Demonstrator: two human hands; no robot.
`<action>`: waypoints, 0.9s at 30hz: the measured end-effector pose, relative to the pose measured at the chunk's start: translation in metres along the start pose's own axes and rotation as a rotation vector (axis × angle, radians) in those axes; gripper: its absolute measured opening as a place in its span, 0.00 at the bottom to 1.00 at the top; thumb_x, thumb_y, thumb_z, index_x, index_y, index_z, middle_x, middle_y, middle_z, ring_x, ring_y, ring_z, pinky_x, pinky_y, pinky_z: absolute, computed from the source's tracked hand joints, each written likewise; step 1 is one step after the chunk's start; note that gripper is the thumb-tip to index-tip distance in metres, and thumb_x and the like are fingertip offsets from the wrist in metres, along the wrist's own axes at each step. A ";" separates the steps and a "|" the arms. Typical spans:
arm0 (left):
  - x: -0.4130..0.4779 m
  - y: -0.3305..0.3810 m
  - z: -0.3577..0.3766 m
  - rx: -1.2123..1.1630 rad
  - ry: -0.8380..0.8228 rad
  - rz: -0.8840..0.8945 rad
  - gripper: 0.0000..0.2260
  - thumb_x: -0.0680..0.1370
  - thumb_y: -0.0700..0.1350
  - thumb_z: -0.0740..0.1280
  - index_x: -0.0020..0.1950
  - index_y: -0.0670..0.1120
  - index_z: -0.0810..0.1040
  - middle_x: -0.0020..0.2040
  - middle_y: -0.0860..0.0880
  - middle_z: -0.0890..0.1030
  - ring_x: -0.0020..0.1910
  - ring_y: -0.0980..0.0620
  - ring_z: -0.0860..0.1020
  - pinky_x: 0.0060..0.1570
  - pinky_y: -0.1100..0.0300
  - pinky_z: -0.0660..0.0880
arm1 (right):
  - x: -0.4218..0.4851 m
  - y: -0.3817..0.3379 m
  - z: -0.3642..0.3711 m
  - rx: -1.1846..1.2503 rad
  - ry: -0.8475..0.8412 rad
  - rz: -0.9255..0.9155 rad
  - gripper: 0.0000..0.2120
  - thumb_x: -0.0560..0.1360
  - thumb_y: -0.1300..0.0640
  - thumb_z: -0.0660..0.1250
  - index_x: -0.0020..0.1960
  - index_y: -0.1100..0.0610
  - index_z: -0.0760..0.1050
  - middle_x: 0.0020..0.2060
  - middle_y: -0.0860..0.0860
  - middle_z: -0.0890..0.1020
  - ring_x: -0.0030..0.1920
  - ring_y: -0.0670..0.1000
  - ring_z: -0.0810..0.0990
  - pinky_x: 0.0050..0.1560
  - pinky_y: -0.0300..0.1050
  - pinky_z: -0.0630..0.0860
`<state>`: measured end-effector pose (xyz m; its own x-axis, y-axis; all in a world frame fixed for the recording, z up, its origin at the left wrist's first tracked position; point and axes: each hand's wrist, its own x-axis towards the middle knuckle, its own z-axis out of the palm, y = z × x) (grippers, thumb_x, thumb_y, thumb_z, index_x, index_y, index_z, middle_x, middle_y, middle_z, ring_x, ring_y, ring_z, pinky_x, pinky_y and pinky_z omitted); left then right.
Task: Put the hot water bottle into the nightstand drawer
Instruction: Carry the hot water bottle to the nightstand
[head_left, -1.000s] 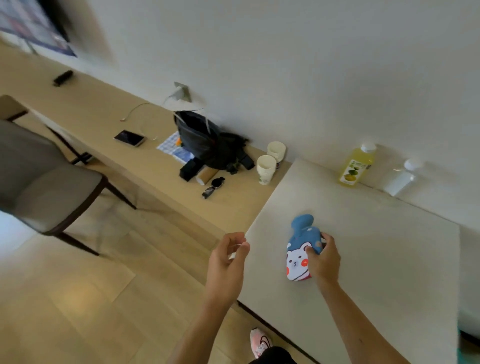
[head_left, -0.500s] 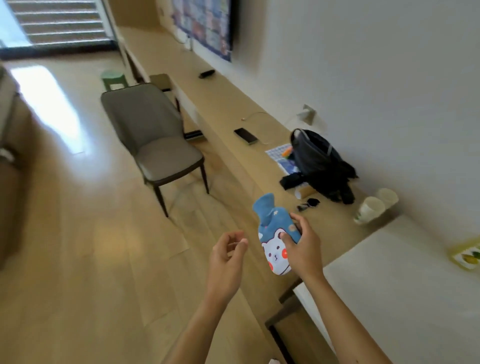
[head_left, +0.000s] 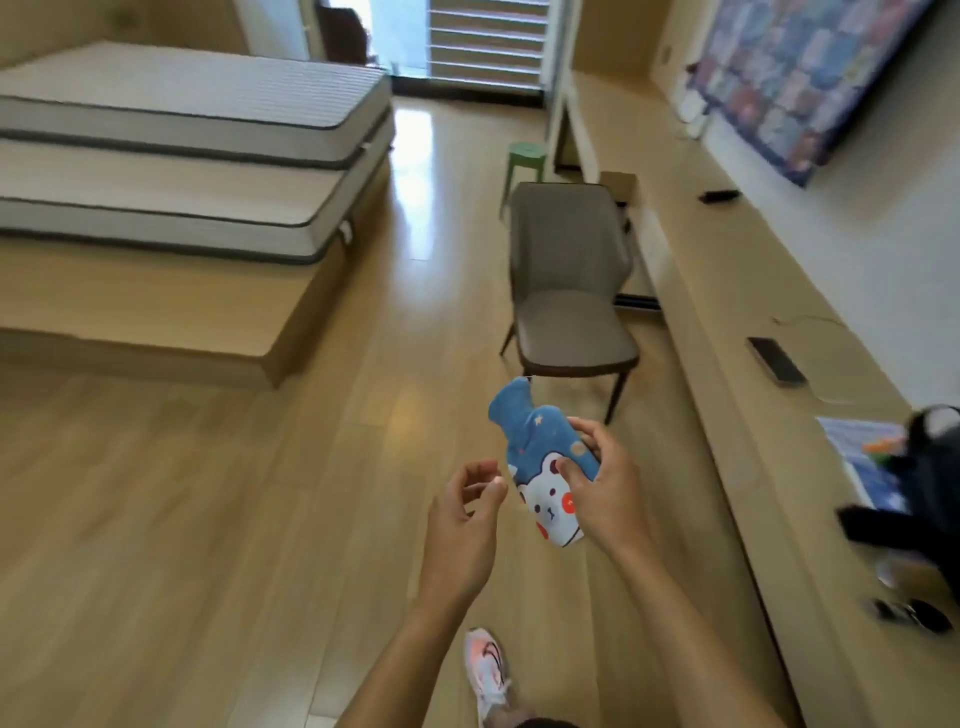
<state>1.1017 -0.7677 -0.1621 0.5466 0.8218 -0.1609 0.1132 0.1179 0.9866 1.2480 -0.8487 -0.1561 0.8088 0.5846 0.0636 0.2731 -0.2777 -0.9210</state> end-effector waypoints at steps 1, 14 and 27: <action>0.011 0.000 -0.011 -0.002 0.043 -0.002 0.06 0.80 0.46 0.66 0.55 0.54 0.81 0.53 0.56 0.84 0.54 0.58 0.81 0.53 0.59 0.79 | 0.012 -0.004 0.018 0.005 -0.040 -0.015 0.22 0.73 0.63 0.69 0.54 0.35 0.75 0.48 0.30 0.82 0.52 0.35 0.81 0.45 0.29 0.77; 0.177 0.047 -0.145 -0.036 0.573 -0.008 0.06 0.79 0.47 0.66 0.54 0.55 0.81 0.53 0.57 0.84 0.56 0.57 0.81 0.59 0.53 0.78 | 0.176 -0.093 0.237 0.072 -0.543 -0.224 0.20 0.73 0.65 0.68 0.54 0.40 0.76 0.50 0.44 0.84 0.50 0.41 0.82 0.46 0.32 0.77; 0.300 0.047 -0.341 -0.187 0.964 -0.032 0.07 0.80 0.45 0.66 0.55 0.49 0.81 0.53 0.51 0.84 0.57 0.51 0.81 0.56 0.52 0.78 | 0.259 -0.184 0.479 0.042 -0.816 -0.369 0.18 0.72 0.66 0.68 0.57 0.48 0.78 0.49 0.41 0.83 0.50 0.40 0.81 0.47 0.33 0.75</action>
<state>0.9879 -0.3251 -0.1545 -0.3748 0.9100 -0.1775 -0.0625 0.1662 0.9841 1.1579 -0.2806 -0.1543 0.0466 0.9957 0.0800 0.4103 0.0540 -0.9103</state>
